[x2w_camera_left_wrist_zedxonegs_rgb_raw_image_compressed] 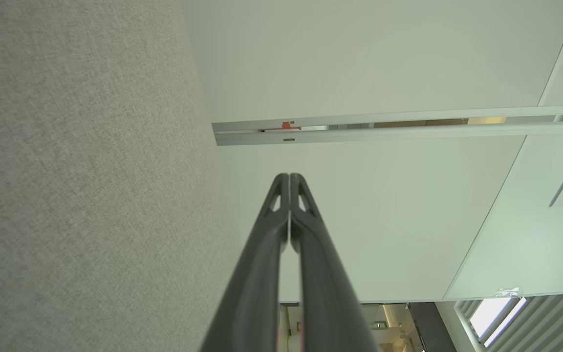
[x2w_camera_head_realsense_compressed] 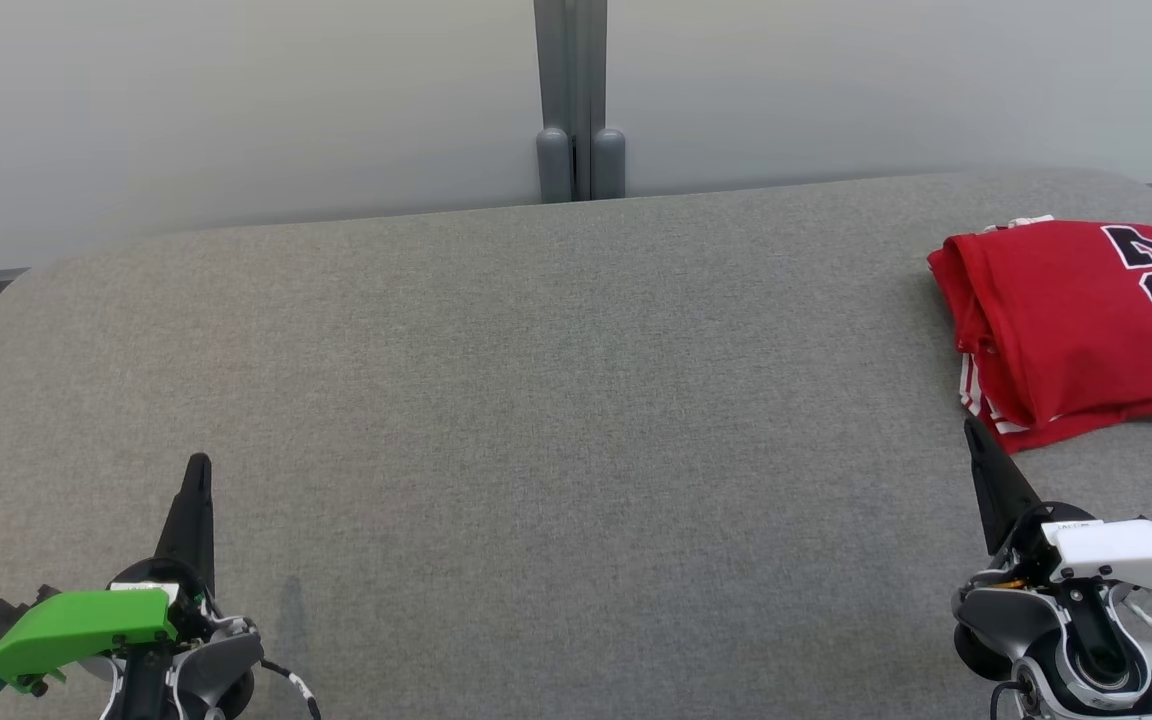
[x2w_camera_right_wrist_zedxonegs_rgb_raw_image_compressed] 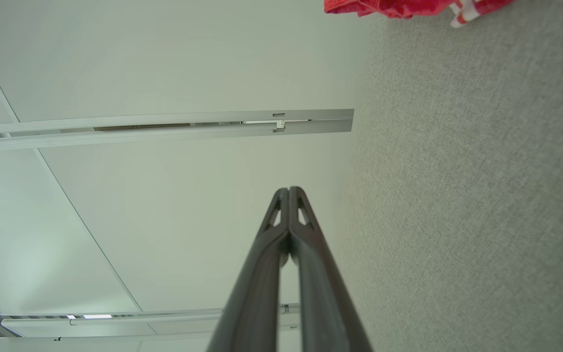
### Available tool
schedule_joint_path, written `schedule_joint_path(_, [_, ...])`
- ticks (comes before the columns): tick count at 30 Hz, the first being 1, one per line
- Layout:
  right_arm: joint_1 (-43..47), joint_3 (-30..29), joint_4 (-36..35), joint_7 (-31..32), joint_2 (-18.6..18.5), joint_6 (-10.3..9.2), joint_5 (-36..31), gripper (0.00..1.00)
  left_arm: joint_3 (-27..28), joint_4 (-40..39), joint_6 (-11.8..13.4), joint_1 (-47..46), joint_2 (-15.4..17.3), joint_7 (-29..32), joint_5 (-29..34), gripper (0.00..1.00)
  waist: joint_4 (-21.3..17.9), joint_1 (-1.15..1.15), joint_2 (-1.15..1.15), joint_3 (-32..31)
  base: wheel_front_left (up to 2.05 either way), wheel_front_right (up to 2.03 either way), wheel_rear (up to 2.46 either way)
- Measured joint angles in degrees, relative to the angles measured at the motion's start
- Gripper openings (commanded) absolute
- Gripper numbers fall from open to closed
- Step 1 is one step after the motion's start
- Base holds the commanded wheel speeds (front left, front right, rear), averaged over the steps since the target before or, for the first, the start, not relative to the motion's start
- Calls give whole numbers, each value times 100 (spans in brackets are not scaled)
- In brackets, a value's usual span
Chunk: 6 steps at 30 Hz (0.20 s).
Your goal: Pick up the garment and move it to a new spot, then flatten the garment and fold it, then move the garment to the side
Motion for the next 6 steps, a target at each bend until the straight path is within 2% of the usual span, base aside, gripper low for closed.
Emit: schedule_joint_path(6, [0,-3,0,0,0,0,0,0,3,0,0,-1,-2,1,0,0,0,0,0,0,0,0,0])
